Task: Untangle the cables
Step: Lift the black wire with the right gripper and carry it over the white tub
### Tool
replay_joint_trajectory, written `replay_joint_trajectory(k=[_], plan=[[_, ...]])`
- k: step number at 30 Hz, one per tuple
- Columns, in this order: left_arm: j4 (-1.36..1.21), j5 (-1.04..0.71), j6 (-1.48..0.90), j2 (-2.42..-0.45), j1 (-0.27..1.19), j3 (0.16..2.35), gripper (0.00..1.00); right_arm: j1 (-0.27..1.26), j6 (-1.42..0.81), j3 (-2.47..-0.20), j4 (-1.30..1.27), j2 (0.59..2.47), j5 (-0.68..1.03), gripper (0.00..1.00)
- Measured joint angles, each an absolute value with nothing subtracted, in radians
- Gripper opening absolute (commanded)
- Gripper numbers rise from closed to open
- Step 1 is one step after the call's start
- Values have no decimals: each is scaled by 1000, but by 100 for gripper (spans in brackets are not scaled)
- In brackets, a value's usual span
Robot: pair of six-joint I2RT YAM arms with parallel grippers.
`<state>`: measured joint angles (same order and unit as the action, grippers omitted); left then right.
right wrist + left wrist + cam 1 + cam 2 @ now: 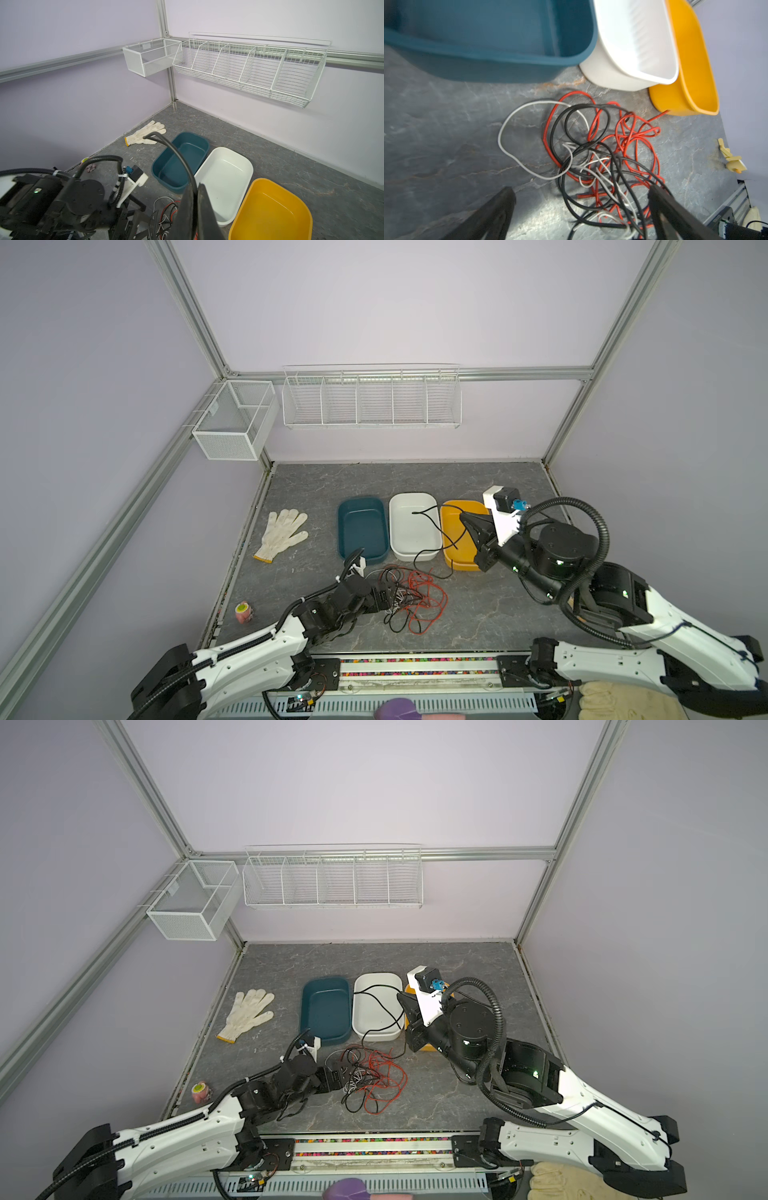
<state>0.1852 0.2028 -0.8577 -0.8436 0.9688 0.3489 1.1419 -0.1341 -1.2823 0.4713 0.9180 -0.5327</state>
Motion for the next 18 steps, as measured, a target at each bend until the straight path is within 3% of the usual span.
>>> replay_joint_trajectory(k=[8, 18], plan=[[426, 326, -690, -730, 915, 613, 99, 966, -165, -1311, 511, 966, -436, 7], [570, 451, -500, -783, 812, 834, 99, 802, -187, -1340, 514, 1114, -280, 6]])
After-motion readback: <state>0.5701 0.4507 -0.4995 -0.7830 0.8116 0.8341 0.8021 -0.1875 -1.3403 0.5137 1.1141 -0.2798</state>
